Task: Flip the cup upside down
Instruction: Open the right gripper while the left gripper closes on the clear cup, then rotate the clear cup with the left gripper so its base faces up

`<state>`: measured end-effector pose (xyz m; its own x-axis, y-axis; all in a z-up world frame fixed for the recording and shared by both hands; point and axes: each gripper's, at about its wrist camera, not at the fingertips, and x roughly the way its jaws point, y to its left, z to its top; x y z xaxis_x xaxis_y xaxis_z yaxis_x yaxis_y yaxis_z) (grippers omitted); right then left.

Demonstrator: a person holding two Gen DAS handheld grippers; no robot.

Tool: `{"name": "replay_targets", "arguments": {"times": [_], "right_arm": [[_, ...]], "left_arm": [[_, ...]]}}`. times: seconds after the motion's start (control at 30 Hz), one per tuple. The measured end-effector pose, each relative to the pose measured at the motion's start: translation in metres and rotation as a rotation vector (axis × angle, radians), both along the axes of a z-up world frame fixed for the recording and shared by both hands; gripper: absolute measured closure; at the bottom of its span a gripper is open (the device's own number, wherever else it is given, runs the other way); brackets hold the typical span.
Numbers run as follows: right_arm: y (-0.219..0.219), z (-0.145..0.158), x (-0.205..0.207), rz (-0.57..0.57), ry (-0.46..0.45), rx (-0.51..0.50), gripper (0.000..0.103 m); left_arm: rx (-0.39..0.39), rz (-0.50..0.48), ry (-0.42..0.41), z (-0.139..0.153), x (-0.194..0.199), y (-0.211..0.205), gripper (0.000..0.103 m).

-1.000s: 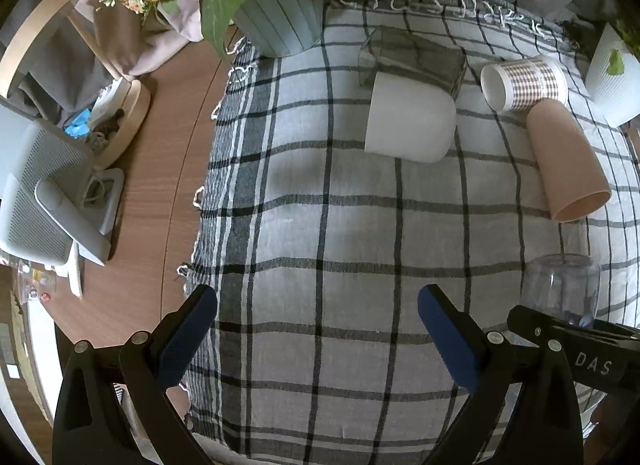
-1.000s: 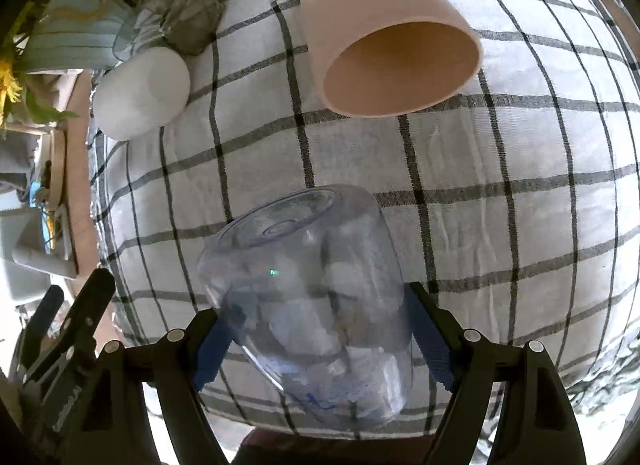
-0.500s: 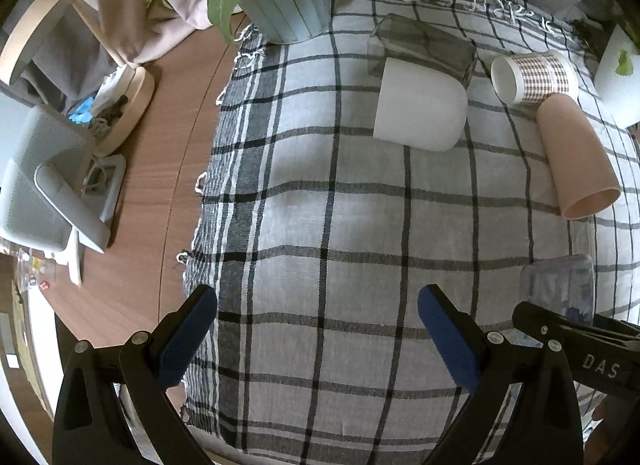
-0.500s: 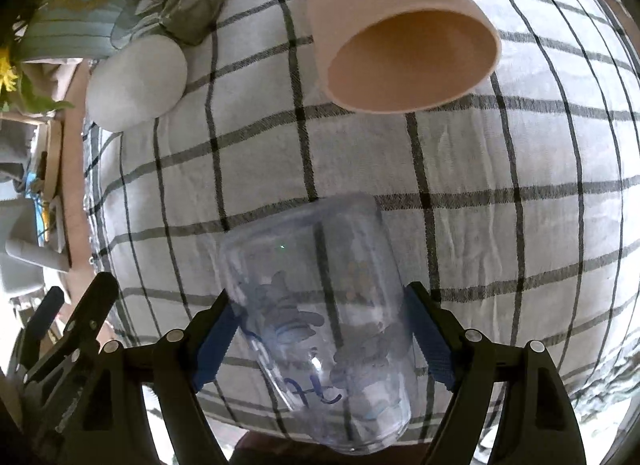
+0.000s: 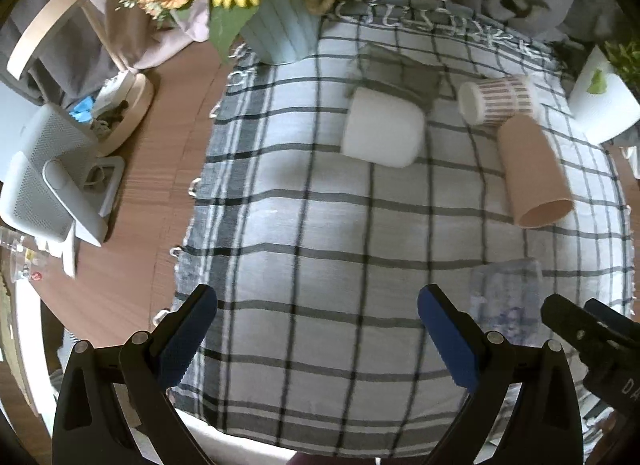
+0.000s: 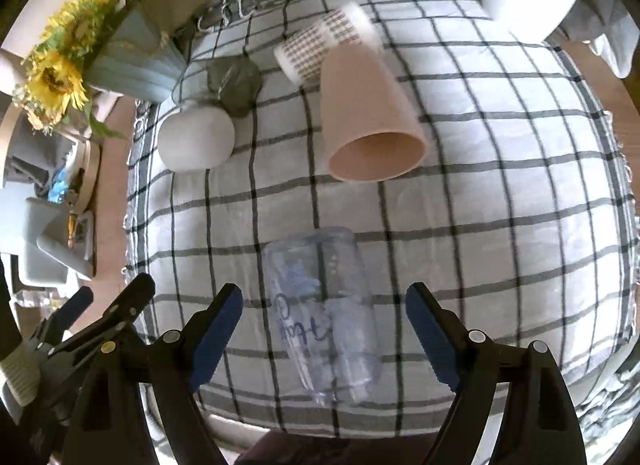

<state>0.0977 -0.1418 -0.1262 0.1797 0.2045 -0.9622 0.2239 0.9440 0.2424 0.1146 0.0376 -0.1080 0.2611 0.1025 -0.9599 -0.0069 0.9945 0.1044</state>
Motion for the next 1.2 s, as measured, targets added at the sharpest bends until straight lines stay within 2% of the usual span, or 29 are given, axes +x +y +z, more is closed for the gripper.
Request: {"name": "replay_targets", "arguments": {"times": [0.2,0.53,0.8,1.0,1.2], "right_arm": [[-0.02,0.009,-0.014,-0.025,-0.008,0.002,0.019],[-0.077,0.004,-0.028,-0.124,-0.005,-0.007,0.019],[-0.107,-0.009,-0.028,-0.157,0.024,-0.002,0.019],[-0.117,-0.021,-0.024,-0.153,0.051,0.004,0.019],[-0.124,-0.03,-0.018,-0.142,0.067,0.004,0.019]], "left_arm": [[-0.03,-0.041,0.022,0.0,-0.001,-0.029,0.001],[-0.089,-0.127,0.091,-0.013,0.006,-0.087,0.001],[-0.146,-0.109,0.176,-0.037,0.016,-0.111,0.003],[-0.173,-0.079,0.241,-0.056,0.024,-0.122,0.009],[-0.189,-0.05,0.276,-0.068,0.031,-0.127,0.023]]}}
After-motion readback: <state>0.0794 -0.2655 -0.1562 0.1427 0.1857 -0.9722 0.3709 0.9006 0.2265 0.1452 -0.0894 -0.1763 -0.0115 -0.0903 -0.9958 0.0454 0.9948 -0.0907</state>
